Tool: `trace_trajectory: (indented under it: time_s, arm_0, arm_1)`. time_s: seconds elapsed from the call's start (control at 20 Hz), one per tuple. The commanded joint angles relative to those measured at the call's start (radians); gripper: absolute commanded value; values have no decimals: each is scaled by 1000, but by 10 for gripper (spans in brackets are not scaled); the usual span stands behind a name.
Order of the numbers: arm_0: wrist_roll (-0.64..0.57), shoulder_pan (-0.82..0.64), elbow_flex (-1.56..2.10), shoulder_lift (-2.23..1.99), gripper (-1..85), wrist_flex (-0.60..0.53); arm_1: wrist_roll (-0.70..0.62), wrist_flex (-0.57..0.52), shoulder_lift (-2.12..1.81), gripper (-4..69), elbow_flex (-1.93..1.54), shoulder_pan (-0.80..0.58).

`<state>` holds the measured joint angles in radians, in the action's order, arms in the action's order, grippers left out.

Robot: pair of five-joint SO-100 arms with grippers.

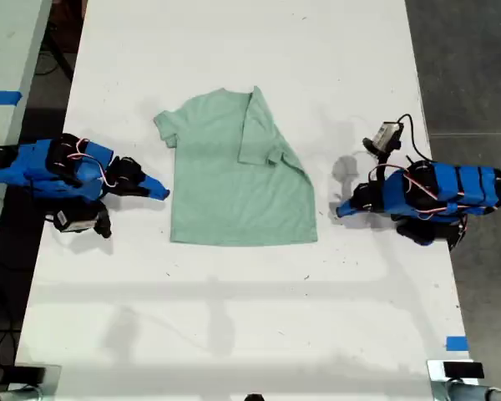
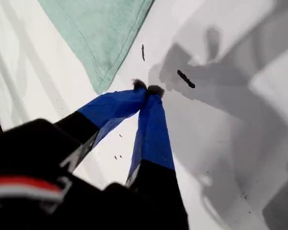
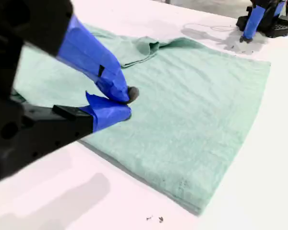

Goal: Fold t shirt

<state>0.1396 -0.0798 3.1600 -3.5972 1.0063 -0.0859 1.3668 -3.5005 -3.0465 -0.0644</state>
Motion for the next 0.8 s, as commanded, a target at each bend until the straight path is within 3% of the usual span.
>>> trace_trajectory:
  time_s: [0.0, 0.05, 0.2, 0.75]
  arm_0:
    - [-29, -123, 25, -8, -1, 31]
    - [-49, -195, 66, -3, -1, 38]
    - [-81, -121, 55, -8, -1, 3]
    - [-87, -135, 51, -8, -1, 17]
  arm_1:
    - [-15, -6, -6, 2, -46, 2]
    - [-17, -6, -6, 2, -46, 2]
    - [-18, -6, -6, 2, -46, -2]
    - [-21, -6, -6, 1, -44, -5]
